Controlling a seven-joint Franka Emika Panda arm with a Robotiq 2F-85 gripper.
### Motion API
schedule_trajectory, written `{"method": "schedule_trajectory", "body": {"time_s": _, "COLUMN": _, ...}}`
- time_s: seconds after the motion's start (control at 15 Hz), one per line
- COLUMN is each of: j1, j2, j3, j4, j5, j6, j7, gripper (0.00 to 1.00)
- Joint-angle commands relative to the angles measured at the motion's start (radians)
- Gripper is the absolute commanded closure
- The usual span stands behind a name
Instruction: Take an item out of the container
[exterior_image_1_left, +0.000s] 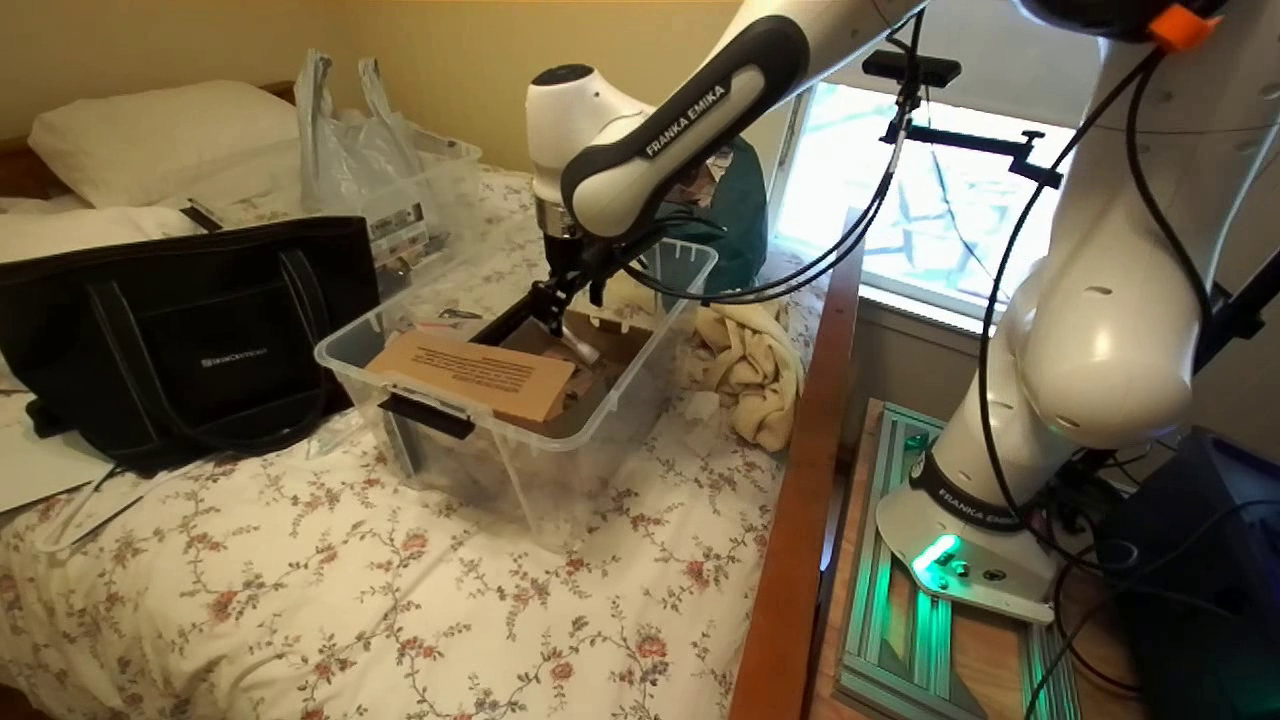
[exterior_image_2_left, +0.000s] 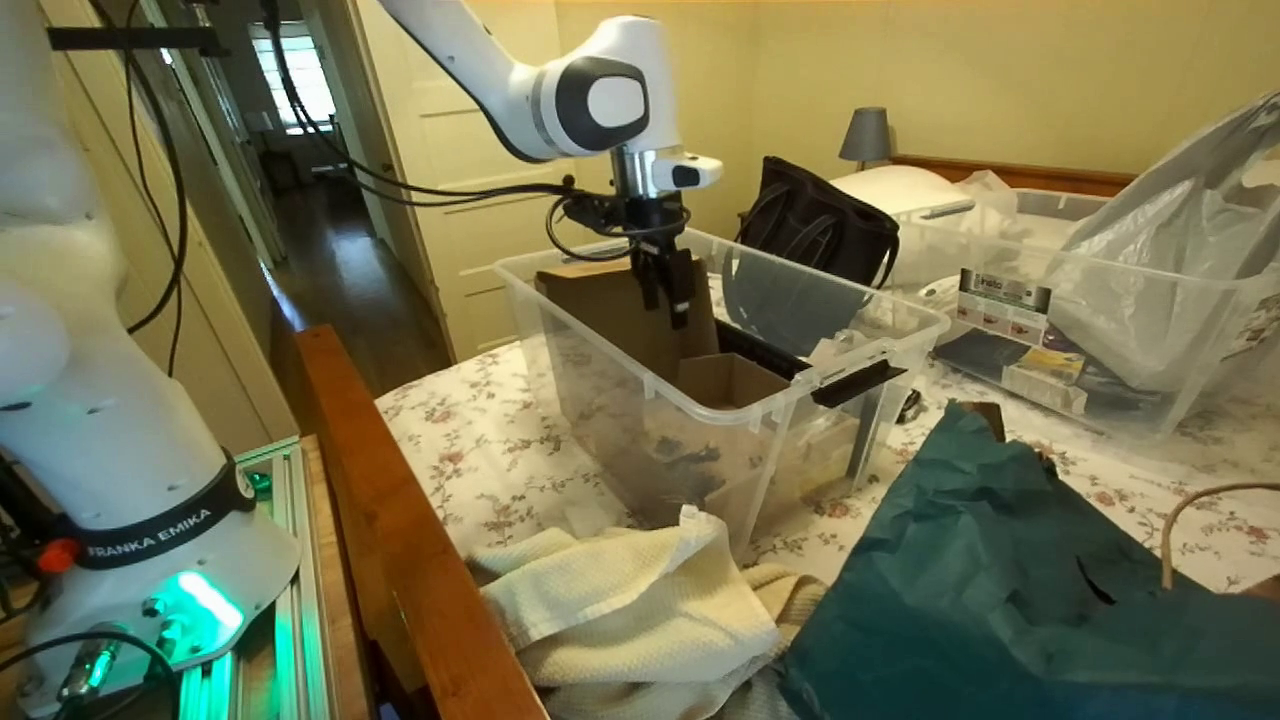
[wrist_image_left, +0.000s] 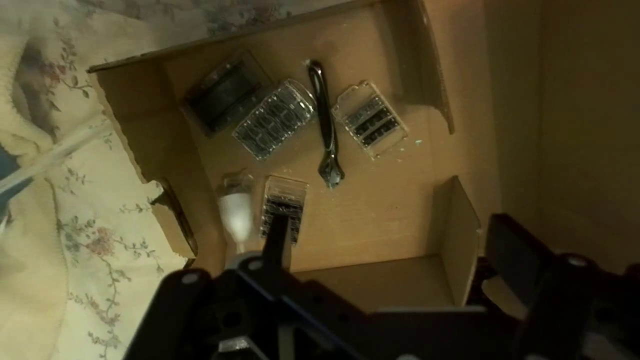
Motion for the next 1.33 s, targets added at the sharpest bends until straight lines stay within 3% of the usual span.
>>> {"method": "schedule_trajectory", "body": {"time_s": 0.0, "j1": 0.009, "j2": 0.155, "j3": -0.025, "j4": 0.151, "j5": 0.02, "j6": -0.064, "j7": -0.015, "gripper": 0.0}}
{"method": "schedule_trajectory", "body": {"time_s": 0.73, "j1": 0.008, "j2": 0.504, "j3": -0.094, "j4": 0.494, "j5": 0.043, "j6": -0.161, "j7": -0.011, "gripper": 0.0}}
{"method": "schedule_trajectory", "body": {"time_s": 1.27, "j1": -0.033, "j2": 0.681, "j3": -0.086, "j4": 0.681, "j5": 0.096, "j6": -0.214, "j7": -0.064, "gripper": 0.0}}
